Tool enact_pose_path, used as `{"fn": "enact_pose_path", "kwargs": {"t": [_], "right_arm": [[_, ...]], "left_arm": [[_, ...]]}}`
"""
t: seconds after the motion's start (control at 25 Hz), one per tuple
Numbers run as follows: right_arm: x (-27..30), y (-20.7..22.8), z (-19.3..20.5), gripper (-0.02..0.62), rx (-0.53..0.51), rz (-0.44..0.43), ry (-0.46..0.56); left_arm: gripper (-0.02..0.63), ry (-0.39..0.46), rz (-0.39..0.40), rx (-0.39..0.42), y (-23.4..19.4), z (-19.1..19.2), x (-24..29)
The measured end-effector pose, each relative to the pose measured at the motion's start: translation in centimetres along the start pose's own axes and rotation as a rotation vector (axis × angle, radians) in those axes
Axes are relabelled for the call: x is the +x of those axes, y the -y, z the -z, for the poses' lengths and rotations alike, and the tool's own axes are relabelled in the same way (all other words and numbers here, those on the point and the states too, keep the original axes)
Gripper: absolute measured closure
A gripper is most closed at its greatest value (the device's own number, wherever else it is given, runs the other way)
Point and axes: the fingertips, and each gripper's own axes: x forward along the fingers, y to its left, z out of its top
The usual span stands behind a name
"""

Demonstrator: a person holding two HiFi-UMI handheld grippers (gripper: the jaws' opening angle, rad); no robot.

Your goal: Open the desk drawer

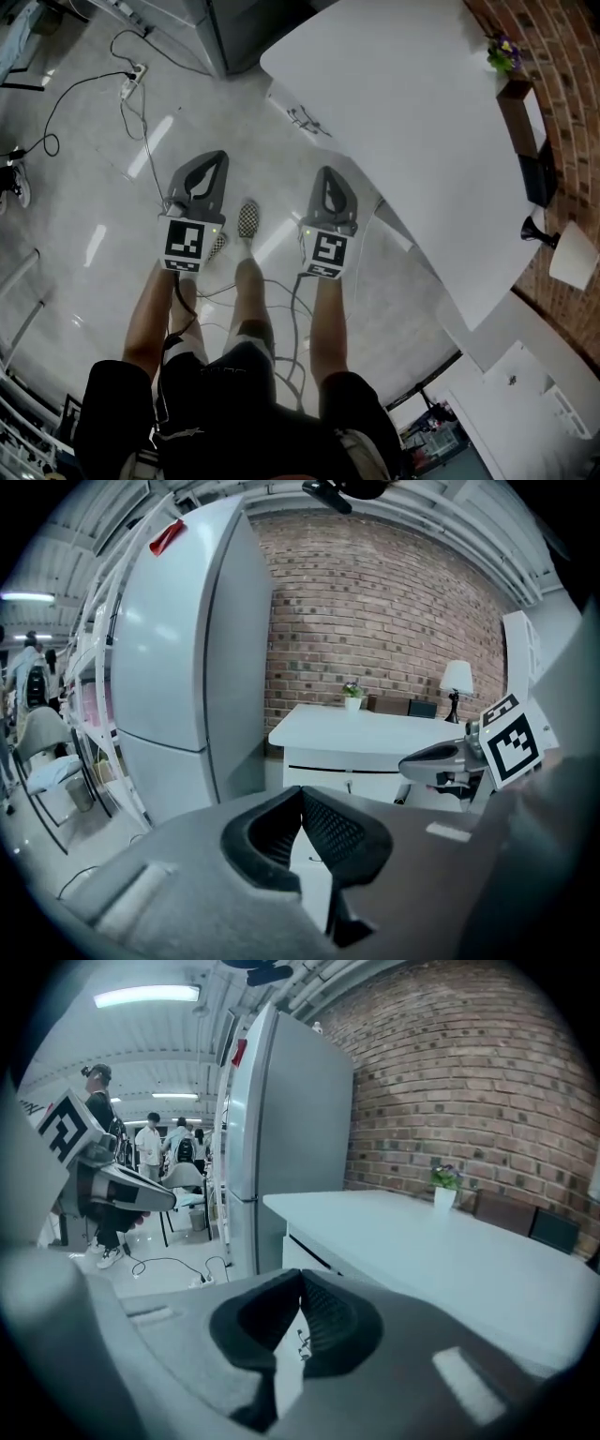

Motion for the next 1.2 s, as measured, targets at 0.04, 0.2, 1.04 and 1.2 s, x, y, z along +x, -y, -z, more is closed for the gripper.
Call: {"fn": "enact_pose_path", "kwargs": {"t": [0.04, 0.2, 1.04, 1.2], "right_arm": [[0.6, 0.0, 0.7, 0.592, -0.006, -0.004, -0.002], [3.1, -0.2, 3.6, 0.592, -0.023, -0.014, -0.011], [13.4, 0.4, 11.0, 0.408, -0.590, 0.001, -0.286], [14.8, 0.4, 12.1, 0.408, -0.660, 0.008, -0.321]], "left_arm": [[0.595, -0.006, 0.000, -0.002, 0.0, 0.9, 0.5], [0.595, -0.024, 0.001, -0.009, 0.0, 4.3, 2.0], [0.595, -0.102, -0.012, -0.056, 0.2, 11.6, 4.3], [0.595, -0.109, -0.014, -0.073, -0.1, 12.2, 4.3]]}}
